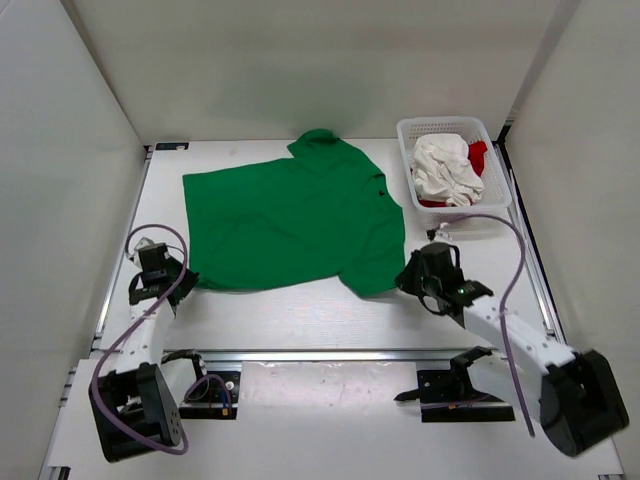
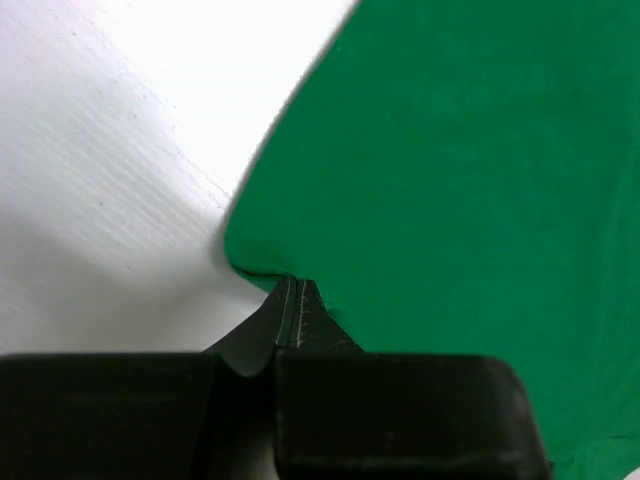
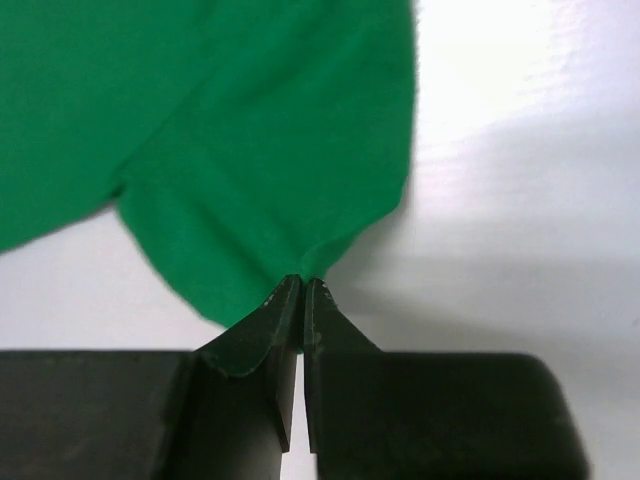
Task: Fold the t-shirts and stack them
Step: Flatten out the tshirt, then fold the flattened tshirt in 1/3 of the way
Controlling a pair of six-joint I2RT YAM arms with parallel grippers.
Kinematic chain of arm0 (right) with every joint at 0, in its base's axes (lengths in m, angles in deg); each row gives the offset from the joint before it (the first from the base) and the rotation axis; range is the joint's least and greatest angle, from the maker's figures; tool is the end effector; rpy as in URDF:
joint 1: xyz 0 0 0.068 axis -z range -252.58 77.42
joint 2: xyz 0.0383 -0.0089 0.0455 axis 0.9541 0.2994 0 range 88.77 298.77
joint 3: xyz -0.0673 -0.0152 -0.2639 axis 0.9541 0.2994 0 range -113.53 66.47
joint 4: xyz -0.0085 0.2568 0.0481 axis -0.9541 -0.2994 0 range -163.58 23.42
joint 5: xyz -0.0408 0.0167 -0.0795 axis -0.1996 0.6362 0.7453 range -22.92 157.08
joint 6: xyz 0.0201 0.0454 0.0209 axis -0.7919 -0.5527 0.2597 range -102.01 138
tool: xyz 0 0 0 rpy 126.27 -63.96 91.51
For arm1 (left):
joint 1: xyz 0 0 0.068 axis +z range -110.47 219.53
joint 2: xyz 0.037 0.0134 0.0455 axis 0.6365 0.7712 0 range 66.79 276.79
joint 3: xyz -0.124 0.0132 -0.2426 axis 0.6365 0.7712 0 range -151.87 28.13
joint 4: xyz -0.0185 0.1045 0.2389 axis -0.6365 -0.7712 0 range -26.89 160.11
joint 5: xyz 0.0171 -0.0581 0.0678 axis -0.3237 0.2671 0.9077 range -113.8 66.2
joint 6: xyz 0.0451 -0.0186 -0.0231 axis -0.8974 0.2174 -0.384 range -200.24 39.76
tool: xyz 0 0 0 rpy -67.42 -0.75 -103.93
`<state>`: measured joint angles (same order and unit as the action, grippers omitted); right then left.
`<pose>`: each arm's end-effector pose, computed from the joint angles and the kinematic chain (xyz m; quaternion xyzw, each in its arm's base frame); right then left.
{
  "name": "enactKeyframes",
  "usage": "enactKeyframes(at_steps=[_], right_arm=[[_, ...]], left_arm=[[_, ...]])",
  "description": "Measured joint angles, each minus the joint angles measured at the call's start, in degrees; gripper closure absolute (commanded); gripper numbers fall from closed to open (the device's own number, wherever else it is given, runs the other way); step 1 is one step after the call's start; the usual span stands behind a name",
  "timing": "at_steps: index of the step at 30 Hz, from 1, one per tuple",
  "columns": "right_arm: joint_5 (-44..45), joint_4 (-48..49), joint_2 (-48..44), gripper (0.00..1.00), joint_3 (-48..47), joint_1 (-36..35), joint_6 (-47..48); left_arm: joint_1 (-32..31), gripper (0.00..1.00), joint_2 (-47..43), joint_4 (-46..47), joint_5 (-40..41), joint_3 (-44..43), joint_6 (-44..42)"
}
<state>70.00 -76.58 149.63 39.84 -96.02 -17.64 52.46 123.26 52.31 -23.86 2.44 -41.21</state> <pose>0.1899 0.0803 0.1795 0.1076 0.9147 0.1712 0.3498 0.1831 0.0420 0.1775 -0.4096 0.8409 -0.0803 0.3444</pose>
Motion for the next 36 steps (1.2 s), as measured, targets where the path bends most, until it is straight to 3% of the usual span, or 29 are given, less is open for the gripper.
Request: enactKeyframes(at_steps=[8, 13, 21, 36], right_arm=[[-0.8, -6.4, -22.2, 1.0, 10.0, -3.2, -7.8], [-0.8, -11.9, -26.6, 0.99, 9.6, -4.1, -9.2], [-3.6, -8.6, -8.1, 1.0, -5.7, 3.3, -4.1], [-6.6, -1.6, 30.1, 1.0, -35.2, 6.6, 2.4]], left_arm=[[2.4, 1.0, -11.1, -1.7, -4.0, 1.3, -0.8], [2.5, 1.0, -13.8, -4.2, -5.6, 1.3, -1.5], [3.9, 1.0, -11.9, -4.1, -8.9, 0.1, -0.8], [7.2, 1.0, 0.6, 5.9, -8.7, -0.9, 7.3]])
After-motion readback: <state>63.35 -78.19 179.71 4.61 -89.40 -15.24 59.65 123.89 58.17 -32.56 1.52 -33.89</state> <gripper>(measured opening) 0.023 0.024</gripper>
